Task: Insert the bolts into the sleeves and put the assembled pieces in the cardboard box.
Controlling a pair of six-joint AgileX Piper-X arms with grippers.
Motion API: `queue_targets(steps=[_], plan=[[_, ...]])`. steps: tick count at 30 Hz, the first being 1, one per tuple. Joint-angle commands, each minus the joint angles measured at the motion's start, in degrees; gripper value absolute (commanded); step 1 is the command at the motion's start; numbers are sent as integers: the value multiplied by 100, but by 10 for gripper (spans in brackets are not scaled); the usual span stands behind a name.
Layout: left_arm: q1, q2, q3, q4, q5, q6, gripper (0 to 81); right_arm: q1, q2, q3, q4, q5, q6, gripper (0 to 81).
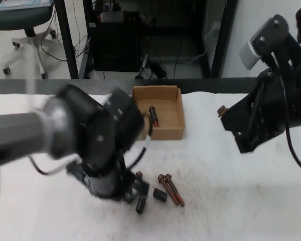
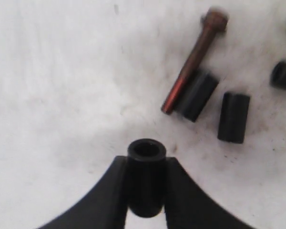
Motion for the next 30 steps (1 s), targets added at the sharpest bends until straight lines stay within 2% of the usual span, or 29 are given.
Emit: queue_targets(steps=[1,3,5,10,12,15,18,21,24,28,30], plan=[[-1,-572,191,-428,-59,222,3,-276,-9,-21,-245,-59,580,8],[-1,-1278,554,-1103,608,222,0,-482,-9,-21,-518,-349,983,8],[-1,-1936,1043,-1995,1537,317,2,-696,-9,-21,-801,-989,1392,8],[-1,-3469,2322,-4023,4368,380,3,-885,-9,-21,-1768,-3066,2360,8],[-1,-3868,2708,-4385,4885,104,3,-841,-5,-21,-2258,-3921,2664,8],[-1,-4192,3218,-4832,4927,431,3,-655,-5,-21,-3073,-4675,3239,8],[-1,-4251,3464,-5473,4621,1356,3,-345,-5,-21,-3679,-4602,3455,8],[-1,-4206,3483,-6036,3945,1924,3,-34,-5,-21,-4083,-3869,3453,8],[-1,-4209,3483,-6620,3577,1530,3,323,-5,-21,-4485,-2942,3453,8],[-1,-4209,3473,-6913,3603,813,3,970,-5,-21,-4812,-1984,3045,8],[-1,-4182,3474,-6873,3909,623,3,1252,-5,-21,-4811,-1647,2713,8]])
